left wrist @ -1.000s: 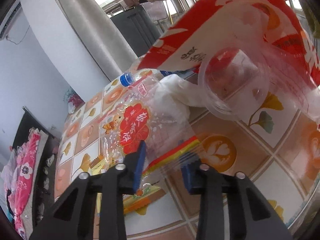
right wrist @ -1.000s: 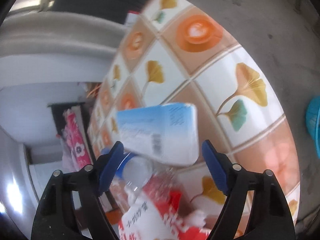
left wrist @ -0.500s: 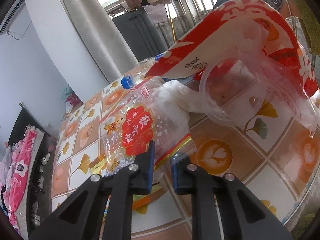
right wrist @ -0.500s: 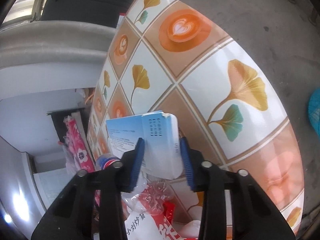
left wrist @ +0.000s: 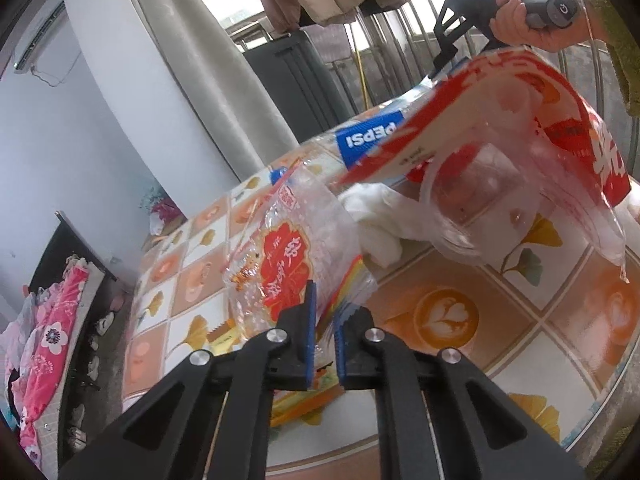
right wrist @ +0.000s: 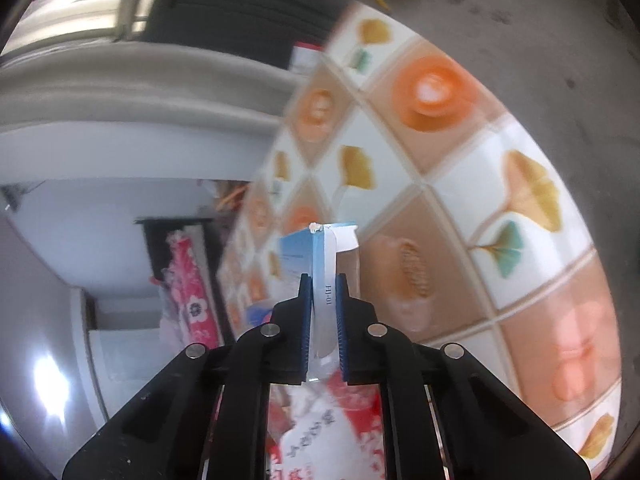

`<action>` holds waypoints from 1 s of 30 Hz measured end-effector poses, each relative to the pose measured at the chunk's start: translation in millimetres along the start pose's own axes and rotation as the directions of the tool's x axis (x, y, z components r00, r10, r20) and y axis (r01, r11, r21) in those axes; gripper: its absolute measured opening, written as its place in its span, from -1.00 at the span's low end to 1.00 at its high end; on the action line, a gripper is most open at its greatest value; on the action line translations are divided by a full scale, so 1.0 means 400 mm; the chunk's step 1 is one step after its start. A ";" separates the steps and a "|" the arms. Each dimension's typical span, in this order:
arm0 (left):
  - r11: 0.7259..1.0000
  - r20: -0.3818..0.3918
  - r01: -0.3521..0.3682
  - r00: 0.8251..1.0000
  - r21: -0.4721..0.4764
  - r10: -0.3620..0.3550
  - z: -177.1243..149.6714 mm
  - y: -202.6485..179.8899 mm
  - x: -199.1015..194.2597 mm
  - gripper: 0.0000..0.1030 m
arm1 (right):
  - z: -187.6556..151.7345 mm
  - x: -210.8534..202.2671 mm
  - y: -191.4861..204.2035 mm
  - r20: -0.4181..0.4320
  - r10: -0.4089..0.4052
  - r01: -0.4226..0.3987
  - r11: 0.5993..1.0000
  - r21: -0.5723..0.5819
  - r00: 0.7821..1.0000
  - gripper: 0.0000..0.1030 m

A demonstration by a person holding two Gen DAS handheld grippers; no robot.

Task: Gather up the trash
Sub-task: 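Carry the snack bag and medicine box over the blue wastebasket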

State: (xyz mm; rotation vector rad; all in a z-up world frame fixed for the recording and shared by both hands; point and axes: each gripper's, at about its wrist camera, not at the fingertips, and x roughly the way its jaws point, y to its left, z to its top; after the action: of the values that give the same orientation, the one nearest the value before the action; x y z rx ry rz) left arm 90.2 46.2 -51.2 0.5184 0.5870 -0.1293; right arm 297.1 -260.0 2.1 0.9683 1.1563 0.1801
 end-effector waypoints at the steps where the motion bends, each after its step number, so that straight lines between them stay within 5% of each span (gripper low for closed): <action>1: 1.000 0.009 -0.012 1.000 -0.004 0.012 0.002 0.004 -0.005 -0.89 | 0.000 -0.001 0.014 0.009 0.013 -0.012 1.000 -0.010 1.000 -0.83; 14: 0.986 0.104 -0.101 0.988 -0.133 0.115 0.011 0.092 -0.052 -0.96 | 0.006 -0.025 0.168 0.117 0.160 -0.141 0.978 -0.156 0.980 -0.84; 21: 0.954 0.211 0.020 0.977 -0.298 0.045 0.022 0.186 -0.120 -0.96 | -0.022 -0.071 0.189 0.160 0.174 -0.136 0.965 -0.226 0.972 -0.84; 30: 0.937 0.340 0.122 0.940 -0.327 -0.004 0.071 0.232 -0.235 -0.96 | -0.081 -0.182 0.188 0.198 0.229 -0.164 0.941 -0.296 0.953 -0.84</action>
State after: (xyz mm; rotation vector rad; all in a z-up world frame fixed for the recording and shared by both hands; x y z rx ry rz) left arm 50.7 109.4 61.4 0.1284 0.2815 -0.1691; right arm 264.3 -238.9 104.4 0.8307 0.7945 0.3718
